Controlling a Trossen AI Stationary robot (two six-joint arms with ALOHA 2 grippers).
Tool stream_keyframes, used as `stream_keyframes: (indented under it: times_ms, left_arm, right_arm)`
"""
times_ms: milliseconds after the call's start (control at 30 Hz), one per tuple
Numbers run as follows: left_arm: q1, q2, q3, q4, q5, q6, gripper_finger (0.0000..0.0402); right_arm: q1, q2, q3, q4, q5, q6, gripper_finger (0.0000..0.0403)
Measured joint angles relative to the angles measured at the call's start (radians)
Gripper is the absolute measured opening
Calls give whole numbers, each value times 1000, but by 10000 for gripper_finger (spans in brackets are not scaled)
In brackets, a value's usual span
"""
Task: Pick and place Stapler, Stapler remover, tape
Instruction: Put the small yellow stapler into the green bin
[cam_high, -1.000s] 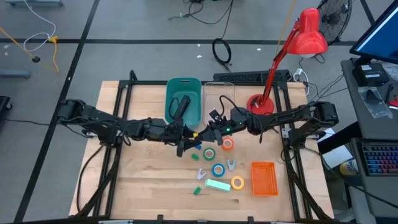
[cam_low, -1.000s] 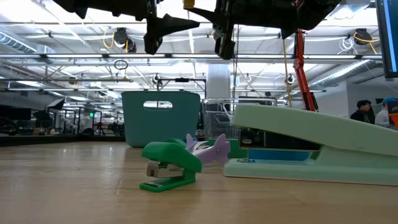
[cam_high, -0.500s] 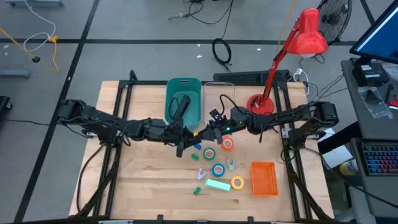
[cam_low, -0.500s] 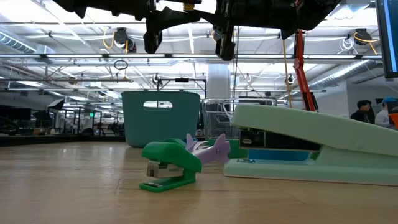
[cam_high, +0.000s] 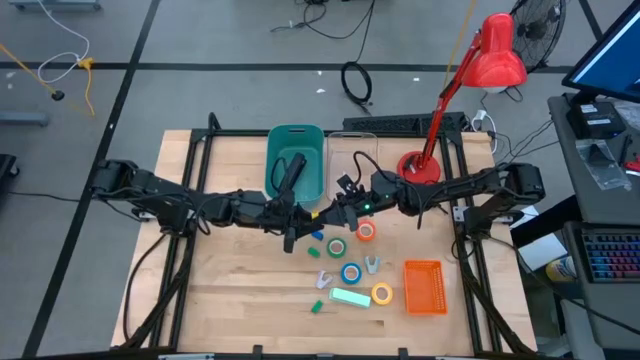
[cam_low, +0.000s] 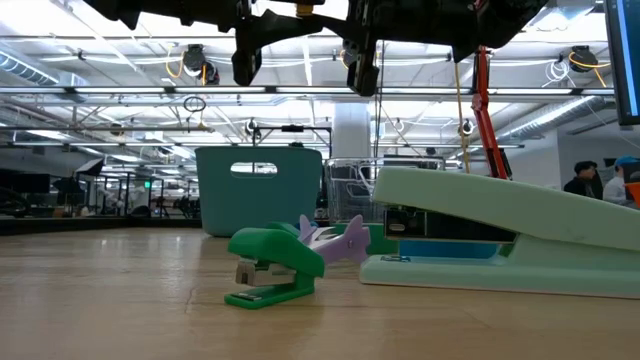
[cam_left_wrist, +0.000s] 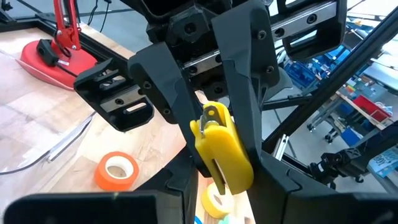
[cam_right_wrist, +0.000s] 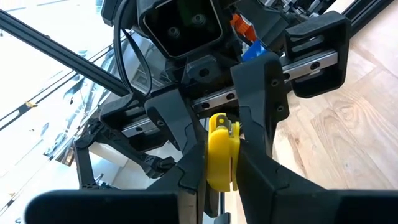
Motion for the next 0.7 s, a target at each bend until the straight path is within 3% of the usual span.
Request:
stream_keyframes:
  times_ms: [700]
  left_arm:
    - [0,0,0,-7,-16,7,108]
  right_arm:
    - [0,2,0,-5,-17,-4,77]
